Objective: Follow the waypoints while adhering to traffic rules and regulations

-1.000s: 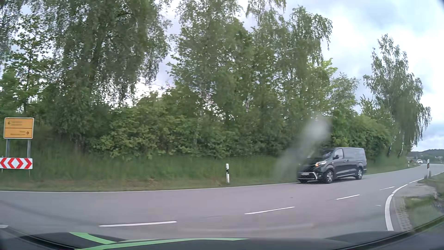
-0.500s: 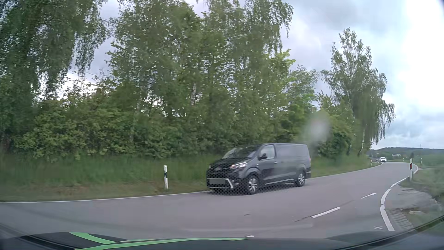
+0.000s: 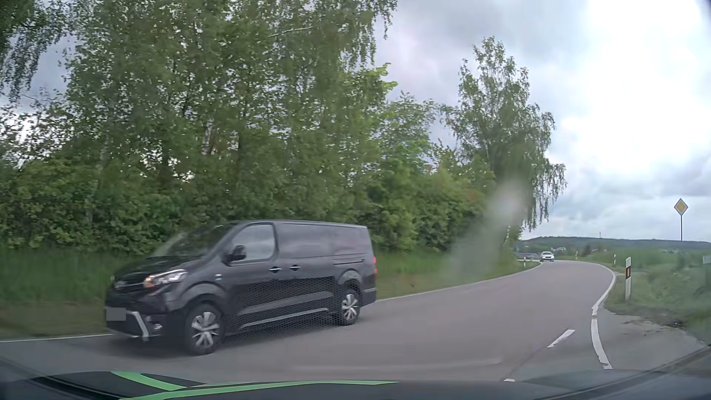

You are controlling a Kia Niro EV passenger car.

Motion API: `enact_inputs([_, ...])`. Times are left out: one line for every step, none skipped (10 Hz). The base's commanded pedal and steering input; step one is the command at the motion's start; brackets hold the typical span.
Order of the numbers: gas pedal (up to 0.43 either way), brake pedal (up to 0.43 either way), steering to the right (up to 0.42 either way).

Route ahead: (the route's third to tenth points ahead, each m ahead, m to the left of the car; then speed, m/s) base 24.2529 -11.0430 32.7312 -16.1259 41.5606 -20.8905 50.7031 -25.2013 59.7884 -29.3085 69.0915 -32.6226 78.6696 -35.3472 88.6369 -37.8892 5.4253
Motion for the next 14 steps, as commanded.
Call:
enact_inputs([0.350, 0.000, 0.305])
enact_inputs([0.350, 0.000, 0.304])
enact_inputs([0.350, 0.000, 0.303])
enact_inputs([0.350, 0.000, 0.297])
enact_inputs([0.350, 0.000, 0.291])
enact_inputs([0.350, 0.000, 0.284])
enact_inputs([0.350, 0.000, 0.270])
enact_inputs([0.350, 0.000, 0.254])
enact_inputs([0.350, 0.000, 0.241])
enact_inputs([0.350, 0.000, 0.220])
enact_inputs([0.350, 0.000, 0.192])
enact_inputs([0.358, 0.000, 0.171])
enact_inputs([0.378, 0.000, 0.146])
enact_inputs([0.398, 0.000, 0.129])
